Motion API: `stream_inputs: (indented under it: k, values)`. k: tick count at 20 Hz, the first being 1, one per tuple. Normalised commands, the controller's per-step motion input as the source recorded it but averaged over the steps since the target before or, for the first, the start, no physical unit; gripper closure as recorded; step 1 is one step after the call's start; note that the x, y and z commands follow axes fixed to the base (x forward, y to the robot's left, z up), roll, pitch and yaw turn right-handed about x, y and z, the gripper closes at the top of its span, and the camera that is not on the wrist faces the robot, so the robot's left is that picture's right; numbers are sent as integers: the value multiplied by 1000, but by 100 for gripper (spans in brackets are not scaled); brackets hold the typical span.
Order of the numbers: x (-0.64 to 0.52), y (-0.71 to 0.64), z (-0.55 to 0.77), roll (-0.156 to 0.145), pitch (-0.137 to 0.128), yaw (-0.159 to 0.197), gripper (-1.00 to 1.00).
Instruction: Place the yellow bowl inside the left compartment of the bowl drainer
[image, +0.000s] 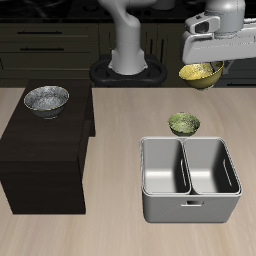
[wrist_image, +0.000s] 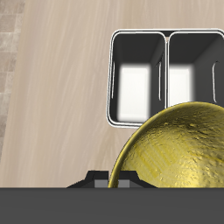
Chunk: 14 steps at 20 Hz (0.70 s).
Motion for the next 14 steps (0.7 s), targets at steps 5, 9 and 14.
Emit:
stream_inputs:
  k: [5, 9, 14]
  values:
    - [296, 167, -4, -5, 22, 6, 100]
    - [347, 118, -4, 7, 29, -6, 100]
    - [344, -31, -12, -34, 17, -14, 100]
